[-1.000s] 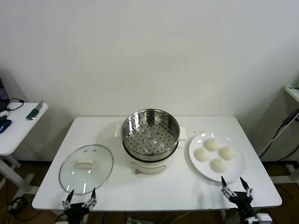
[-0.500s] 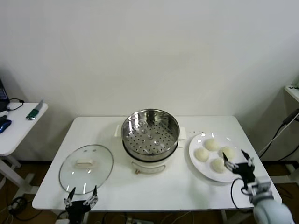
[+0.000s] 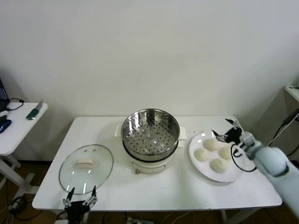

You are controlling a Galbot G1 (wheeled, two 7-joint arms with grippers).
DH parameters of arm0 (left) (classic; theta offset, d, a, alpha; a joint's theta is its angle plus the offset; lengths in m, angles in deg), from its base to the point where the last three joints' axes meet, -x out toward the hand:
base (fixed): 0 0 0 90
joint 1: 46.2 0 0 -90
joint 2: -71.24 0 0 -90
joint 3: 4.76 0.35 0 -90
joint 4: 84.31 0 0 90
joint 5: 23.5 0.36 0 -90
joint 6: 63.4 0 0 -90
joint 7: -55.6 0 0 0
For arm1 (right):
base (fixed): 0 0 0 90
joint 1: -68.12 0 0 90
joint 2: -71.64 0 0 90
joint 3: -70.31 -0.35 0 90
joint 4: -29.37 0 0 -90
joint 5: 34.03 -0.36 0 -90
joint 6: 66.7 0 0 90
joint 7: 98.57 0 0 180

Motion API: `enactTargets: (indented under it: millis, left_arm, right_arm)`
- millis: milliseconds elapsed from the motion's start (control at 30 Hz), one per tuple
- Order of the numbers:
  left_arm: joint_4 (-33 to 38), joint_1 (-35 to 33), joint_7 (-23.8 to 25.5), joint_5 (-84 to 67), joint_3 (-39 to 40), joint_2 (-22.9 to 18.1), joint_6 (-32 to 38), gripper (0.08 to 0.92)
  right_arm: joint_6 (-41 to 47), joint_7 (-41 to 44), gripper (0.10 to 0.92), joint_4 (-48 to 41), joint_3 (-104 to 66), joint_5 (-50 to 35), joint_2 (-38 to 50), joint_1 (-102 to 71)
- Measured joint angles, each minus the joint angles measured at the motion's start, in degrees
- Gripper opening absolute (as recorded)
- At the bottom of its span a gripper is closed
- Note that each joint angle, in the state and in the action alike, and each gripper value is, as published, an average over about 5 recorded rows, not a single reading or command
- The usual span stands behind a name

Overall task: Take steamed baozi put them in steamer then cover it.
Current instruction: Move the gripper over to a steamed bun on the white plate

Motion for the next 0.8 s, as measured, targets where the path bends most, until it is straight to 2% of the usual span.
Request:
enactTargets:
  millis: [200,433,800]
  left_arm:
    - [0.1,-0.2,0.1,0.1,0.2,-0.2,0.3,0.823]
    - [-0.3,-0.3,0.1,0.2,0.2,-0.2,0.9,0.823]
    - [-0.9,-0.8,0.0,0.2,-0.3,-0.1,1.8,0.823]
  right_arm:
    - [-2.6,11.4,0.823,-6.3,22.9,-0.4,2.4,22.1]
    - [-4.2,23.2,0.823,-12.6,45.3,-1.5,0.6,39.7]
    - [-6.8,33.0,0.823,-25.5,58.6,-0.7,-9.0,48.9]
